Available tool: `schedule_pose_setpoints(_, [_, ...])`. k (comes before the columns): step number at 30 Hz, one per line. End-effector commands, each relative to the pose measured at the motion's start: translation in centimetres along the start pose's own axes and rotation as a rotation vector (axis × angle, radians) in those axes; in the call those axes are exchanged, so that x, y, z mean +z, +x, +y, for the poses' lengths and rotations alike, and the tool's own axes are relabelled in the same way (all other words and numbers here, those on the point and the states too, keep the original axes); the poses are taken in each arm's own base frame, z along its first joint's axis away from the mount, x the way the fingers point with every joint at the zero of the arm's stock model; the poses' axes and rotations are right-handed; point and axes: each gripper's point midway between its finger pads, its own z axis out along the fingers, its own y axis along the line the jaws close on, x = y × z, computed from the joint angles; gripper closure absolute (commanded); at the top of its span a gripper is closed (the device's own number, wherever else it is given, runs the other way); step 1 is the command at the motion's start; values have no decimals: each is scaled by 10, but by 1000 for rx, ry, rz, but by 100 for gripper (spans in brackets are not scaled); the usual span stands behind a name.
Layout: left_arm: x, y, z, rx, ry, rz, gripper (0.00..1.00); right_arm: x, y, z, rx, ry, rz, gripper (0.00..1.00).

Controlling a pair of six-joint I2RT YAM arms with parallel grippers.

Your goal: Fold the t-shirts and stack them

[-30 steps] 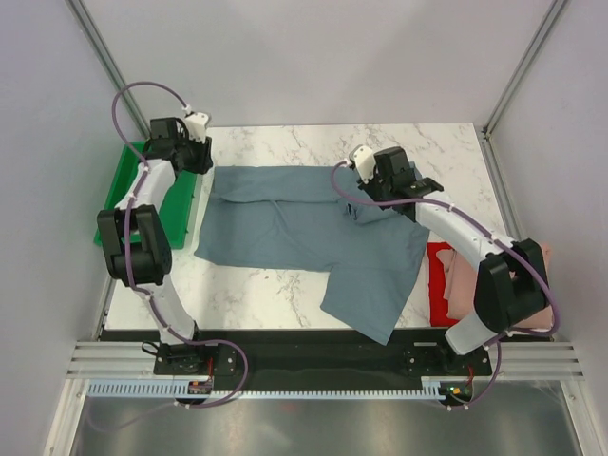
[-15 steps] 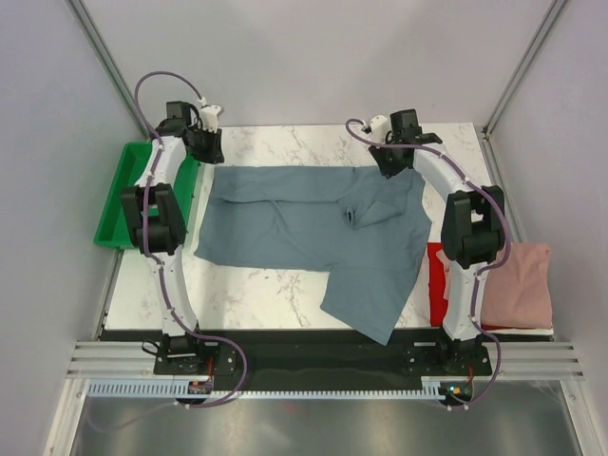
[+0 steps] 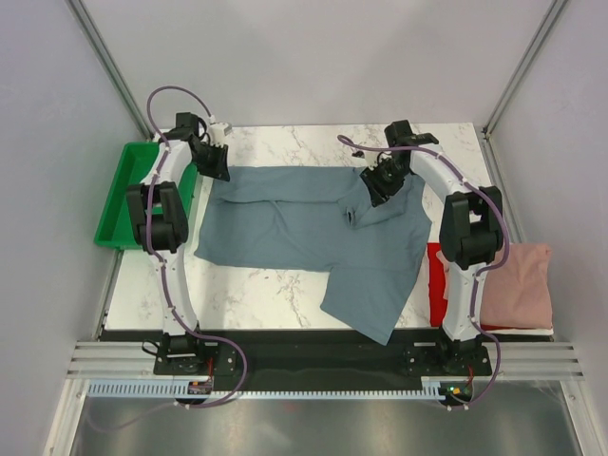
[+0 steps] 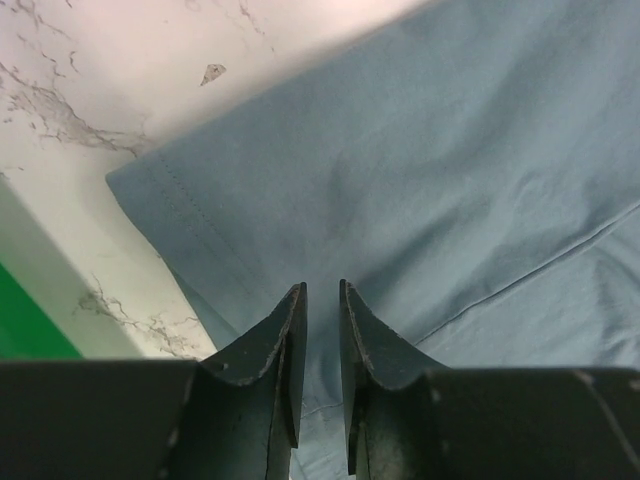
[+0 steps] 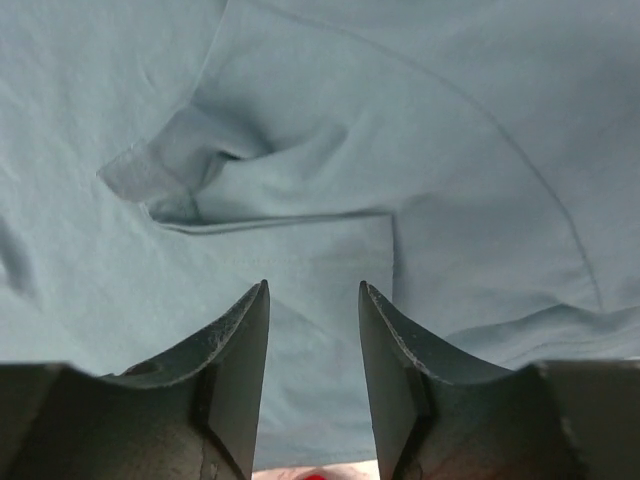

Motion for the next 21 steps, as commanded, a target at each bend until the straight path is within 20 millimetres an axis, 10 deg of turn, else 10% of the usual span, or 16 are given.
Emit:
schedule_pose_setpoints(1, [3,-1,-9,7,33,2,75,-9,13,6,-27,-27,42,51])
schedule_pose_setpoints(21, [3,0,-19,1,56,4,75,24,19,-27,53,-14,73,48])
